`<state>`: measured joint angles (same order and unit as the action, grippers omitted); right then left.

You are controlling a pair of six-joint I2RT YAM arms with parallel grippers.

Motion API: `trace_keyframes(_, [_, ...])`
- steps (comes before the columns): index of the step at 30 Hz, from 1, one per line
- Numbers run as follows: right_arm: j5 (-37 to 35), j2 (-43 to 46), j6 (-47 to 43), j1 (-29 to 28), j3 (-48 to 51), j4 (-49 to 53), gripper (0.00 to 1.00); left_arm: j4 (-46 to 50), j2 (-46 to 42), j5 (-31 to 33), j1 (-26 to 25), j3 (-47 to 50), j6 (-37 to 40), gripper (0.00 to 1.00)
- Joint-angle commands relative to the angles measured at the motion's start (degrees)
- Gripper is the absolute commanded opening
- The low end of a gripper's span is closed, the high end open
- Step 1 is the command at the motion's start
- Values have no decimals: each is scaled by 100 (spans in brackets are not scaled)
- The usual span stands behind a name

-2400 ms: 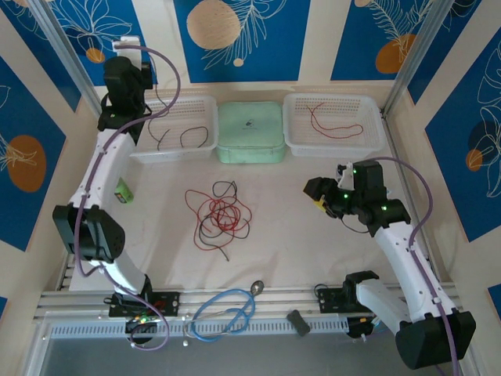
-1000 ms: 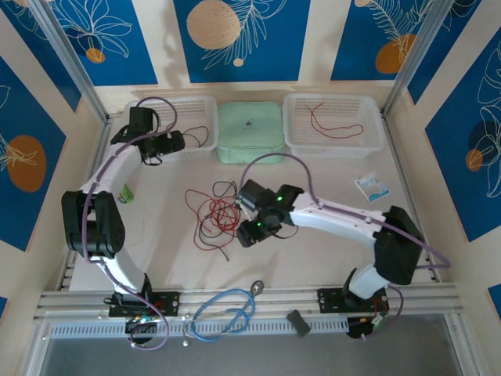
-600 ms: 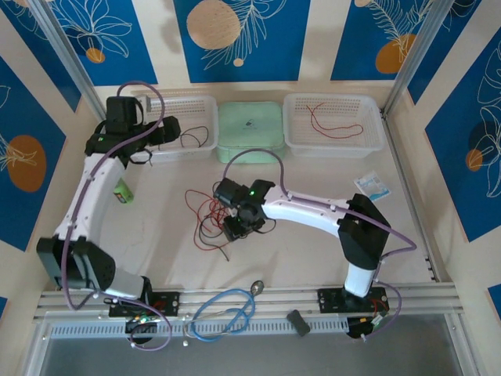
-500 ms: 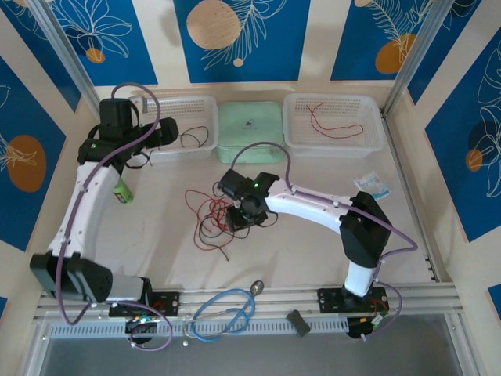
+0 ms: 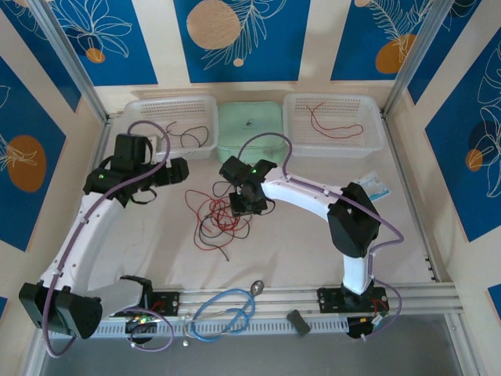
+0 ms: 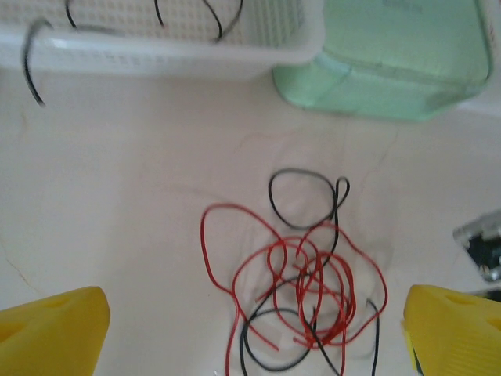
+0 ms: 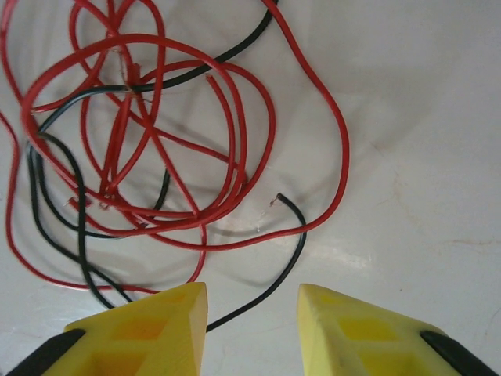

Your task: Untangle the cables

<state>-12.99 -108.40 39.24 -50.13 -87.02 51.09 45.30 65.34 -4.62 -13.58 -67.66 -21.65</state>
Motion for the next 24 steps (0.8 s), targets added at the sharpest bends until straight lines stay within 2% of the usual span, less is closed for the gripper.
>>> trace_keyframes(1, [-27, -144, -139, 49, -221, 96, 34, 84, -268, 37, -224, 234, -269, 95])
trace_keyframes(6, [365, -248, -207, 60, -488, -80, 33, 176, -583, 189, -391, 544, -451, 94])
trace_keyframes(12, [1361, -548, 190, 255, -723, -500, 36, 313, -959, 168, -448, 1175, -615, 90])
trace_keyframes(15, [1862, -678, 437, 397, -820, -822, 36, 214, -1045, 120, -502, 1582, -771, 84])
trace_keyframes(20, [1411, -1050, 245, 416, -1544, -289, 36, -448, -932, 70, -603, 2252, -1091, 75])
trace_keyframes(24, [1264, -1196, 256, 500, -1511, -180, 36, -1067, -355, 147, -688, 2538, -1212, 71])
